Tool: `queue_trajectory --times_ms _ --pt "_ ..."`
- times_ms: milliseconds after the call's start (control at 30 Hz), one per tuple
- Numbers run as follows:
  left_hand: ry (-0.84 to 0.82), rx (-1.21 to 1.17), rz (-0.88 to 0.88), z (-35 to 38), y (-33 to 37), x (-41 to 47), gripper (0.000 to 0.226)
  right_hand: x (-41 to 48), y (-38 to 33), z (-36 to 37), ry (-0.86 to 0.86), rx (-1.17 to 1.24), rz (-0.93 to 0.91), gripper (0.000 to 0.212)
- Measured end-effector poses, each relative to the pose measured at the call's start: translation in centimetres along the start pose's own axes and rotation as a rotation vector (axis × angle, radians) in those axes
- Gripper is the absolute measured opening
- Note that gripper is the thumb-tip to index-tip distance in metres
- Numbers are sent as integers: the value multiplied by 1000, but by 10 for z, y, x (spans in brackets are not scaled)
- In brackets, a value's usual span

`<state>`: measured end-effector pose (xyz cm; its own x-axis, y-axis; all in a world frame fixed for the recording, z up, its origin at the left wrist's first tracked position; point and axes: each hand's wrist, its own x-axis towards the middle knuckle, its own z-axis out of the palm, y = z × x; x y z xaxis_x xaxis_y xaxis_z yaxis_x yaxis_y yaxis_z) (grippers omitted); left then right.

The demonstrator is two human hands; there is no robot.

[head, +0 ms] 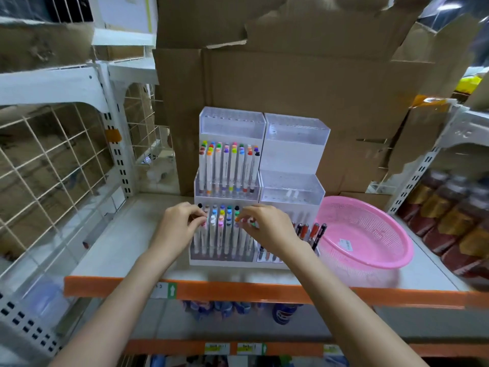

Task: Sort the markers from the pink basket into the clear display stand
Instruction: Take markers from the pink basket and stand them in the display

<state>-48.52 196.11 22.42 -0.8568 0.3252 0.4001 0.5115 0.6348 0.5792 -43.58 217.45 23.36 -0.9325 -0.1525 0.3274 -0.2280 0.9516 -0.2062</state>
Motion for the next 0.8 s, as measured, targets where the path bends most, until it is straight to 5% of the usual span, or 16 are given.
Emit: queue_trajectory --times_ms 167,500,633,800 --pt "22 63 82 3 6 4 8 2 -4 0 51 8 -15 25" --pt "-179 297 193 27 2 10 65 20 -7 10 -72 -117 2 29" --pt "-165 306 232 23 1 13 58 23 -5 9 -63 -76 -23 28" --pt "101 273 334 6 19 37 30 41 -6 -15 159 32 -86 24"
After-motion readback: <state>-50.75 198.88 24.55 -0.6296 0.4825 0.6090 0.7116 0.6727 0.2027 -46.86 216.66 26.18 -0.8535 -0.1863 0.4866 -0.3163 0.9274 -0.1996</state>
